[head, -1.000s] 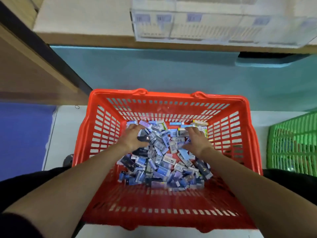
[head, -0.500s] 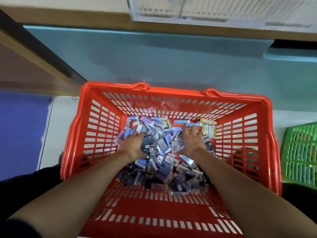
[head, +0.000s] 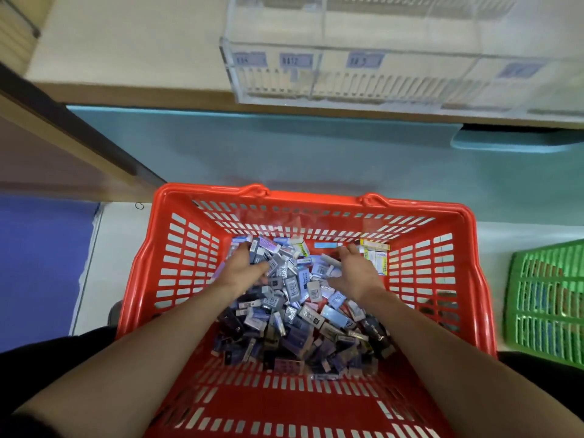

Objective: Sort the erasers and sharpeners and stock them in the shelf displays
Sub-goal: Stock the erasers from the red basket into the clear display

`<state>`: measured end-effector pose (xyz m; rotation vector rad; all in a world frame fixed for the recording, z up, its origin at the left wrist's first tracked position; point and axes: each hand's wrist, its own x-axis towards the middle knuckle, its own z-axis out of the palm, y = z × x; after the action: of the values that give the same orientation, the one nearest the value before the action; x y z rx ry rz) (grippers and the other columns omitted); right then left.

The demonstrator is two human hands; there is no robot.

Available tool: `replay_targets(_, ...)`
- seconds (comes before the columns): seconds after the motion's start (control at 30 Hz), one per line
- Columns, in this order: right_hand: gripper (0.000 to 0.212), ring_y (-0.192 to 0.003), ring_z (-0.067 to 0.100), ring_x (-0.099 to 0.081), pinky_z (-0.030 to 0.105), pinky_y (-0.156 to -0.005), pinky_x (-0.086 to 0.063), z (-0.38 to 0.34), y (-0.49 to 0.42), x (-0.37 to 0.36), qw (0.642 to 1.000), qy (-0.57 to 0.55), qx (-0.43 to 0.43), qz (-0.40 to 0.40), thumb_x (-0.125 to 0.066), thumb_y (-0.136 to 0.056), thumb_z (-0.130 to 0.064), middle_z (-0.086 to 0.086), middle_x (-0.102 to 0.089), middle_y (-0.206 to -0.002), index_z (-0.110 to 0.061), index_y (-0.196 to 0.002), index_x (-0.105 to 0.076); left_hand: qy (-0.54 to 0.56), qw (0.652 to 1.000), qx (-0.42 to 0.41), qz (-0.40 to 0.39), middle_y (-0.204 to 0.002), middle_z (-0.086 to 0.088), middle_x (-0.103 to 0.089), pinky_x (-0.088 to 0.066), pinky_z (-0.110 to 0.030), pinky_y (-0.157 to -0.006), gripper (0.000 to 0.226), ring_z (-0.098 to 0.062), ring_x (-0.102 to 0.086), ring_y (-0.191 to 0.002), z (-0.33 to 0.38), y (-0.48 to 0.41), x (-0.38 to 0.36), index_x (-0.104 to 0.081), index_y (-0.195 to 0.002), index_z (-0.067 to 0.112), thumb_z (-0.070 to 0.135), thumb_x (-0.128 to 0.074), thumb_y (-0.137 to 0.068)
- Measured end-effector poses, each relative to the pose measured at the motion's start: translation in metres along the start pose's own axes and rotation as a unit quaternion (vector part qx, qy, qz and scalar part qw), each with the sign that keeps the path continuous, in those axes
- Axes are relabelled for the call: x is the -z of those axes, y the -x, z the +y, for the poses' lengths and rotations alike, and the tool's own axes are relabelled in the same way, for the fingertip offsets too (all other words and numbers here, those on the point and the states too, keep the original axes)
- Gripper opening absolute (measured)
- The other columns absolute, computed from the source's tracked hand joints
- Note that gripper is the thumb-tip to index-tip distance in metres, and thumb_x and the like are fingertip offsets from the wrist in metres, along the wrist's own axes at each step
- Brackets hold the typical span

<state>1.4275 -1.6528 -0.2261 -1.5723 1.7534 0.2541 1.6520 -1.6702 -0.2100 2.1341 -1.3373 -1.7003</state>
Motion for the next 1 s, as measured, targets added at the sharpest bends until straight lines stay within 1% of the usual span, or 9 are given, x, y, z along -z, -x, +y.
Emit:
replay_targets(0.1, 0.056, -0.093, 0.02, -0.056, 0.025, -0.074, -0.044, -0.004, 0.008, 0.031, 0.994, -0.109, 0.012, 0.001, -0.072, -0.08, -0.029, 0.005, -0.053, -0.114, -0.011, -0.126, -0.046, -0.007, 0.999, -0.049, -0.022, -0.073, -0.005, -0.061, -0.04, -0.023, -0.051, 0.014, -0.013, -0.054, -0.056, 0.028, 0.007, 0.005, -0.053, -0.098, 0.009, 0.003, -0.059, -0.087)
replay_targets(0.17, 0.046, -0.073, 0.017, -0.057, 0.023, -0.059, -0.046, -0.012, 0.017, 0.055, 0.98, -0.2, 0.011, -0.015, -0.073, -0.08, -0.025, 0.007, -0.059, -0.097, -0.01, -0.116, -0.047, 0.008, 0.995, -0.084, -0.046, -0.061, 0.004, -0.057, -0.04, -0.02, -0.046, 0.014, -0.004, -0.052, -0.045, 0.052, 0.016, 0.01, -0.051, -0.092, 0.011, 0.004, -0.062, -0.087)
replay_targets(0.37, 0.021, -0.039, 0.003, -0.046, 0.017, -0.041, -0.037, -0.044, 0.075, 0.131, 0.949, -0.296, 0.107, -0.005, -0.073, -0.081, -0.018, -0.009, -0.054, -0.052, -0.014, -0.084, -0.053, -0.014, 0.973, -0.214, -0.082, -0.067, 0.005, -0.052, -0.039, -0.014, -0.051, 0.021, 0.003, -0.047, -0.049, 0.125, 0.068, 0.036, -0.053, -0.085, 0.015, 0.017, -0.073, -0.081)
replay_targets(0.5, 0.027, -0.042, 0.0, -0.044, 0.014, -0.044, -0.035, -0.067, 0.128, 0.173, 0.932, -0.334, 0.128, 0.061, -0.072, -0.082, -0.025, -0.007, -0.049, -0.054, -0.018, -0.071, -0.048, -0.043, 0.957, -0.275, -0.082, -0.073, 0.006, -0.056, -0.04, -0.021, -0.063, 0.027, -0.006, -0.049, -0.062, 0.158, 0.12, 0.053, -0.055, -0.088, 0.018, 0.03, -0.077, -0.076)
replay_targets(0.6, 0.029, -0.039, 0.01, -0.047, 0.018, -0.041, -0.037, -0.082, 0.161, 0.194, 0.899, -0.394, 0.144, 0.124, -0.069, -0.084, -0.027, 0.001, -0.052, -0.049, -0.015, -0.065, -0.051, 0.002, 0.947, -0.311, -0.082, -0.075, 0.005, -0.058, -0.041, -0.021, -0.067, 0.026, -0.006, -0.051, -0.067, 0.176, 0.164, 0.06, -0.056, -0.088, 0.018, 0.023, -0.078, -0.075)
replay_targets(0.77, 0.023, -0.044, 0.014, -0.059, 0.02, -0.043, -0.046, -0.108, 0.21, 0.213, 0.769, -0.608, 0.154, 0.126, -0.063, -0.086, -0.029, 0.015, -0.064, -0.067, -0.006, -0.086, -0.059, 0.108, 0.936, -0.326, -0.075, -0.086, 0.004, -0.069, -0.049, -0.015, -0.073, 0.033, -0.005, -0.063, -0.077, 0.19, 0.215, 0.062, -0.06, -0.098, 0.012, 0.013, -0.08, -0.072)
replay_targets(0.83, 0.033, -0.048, 0.013, -0.061, 0.022, -0.047, -0.048, -0.113, 0.223, 0.215, 0.738, -0.645, 0.157, 0.119, -0.066, -0.081, -0.034, 0.018, -0.063, -0.078, -0.004, -0.094, -0.06, 0.127, 0.933, -0.334, -0.043, -0.081, 0.0, -0.067, -0.048, -0.012, -0.061, 0.029, -0.001, -0.061, -0.065, 0.194, 0.231, 0.065, -0.06, -0.094, 0.012, 0.005, -0.078, -0.073)
replay_targets(0.9, 0.035, -0.052, 0.013, -0.063, 0.021, -0.046, -0.047, -0.115, 0.235, 0.215, 0.729, -0.656, 0.159, 0.11, -0.069, -0.076, -0.035, 0.014, -0.063, -0.08, -0.006, -0.093, -0.06, 0.137, 0.93, -0.342, -0.008, -0.071, -0.002, -0.063, -0.041, -0.012, -0.049, 0.024, -0.001, -0.055, -0.05, 0.196, 0.242, 0.069, -0.058, -0.09, 0.011, 0.001, -0.074, -0.076)
replay_targets(1.0, 0.02, -0.055, 0.014, -0.064, 0.02, -0.043, -0.045, -0.114, 0.249, 0.215, 0.754, -0.623, 0.163, 0.127, -0.07, -0.082, -0.022, 0.002, -0.06, -0.067, -0.009, -0.095, -0.06, 0.162, 0.926, -0.339, 0.033, -0.062, -0.004, -0.064, -0.038, -0.02, -0.049, 0.018, -0.016, -0.054, -0.053, 0.192, 0.252, 0.079, -0.062, -0.088, 0.015, 0.005, -0.073, -0.079)
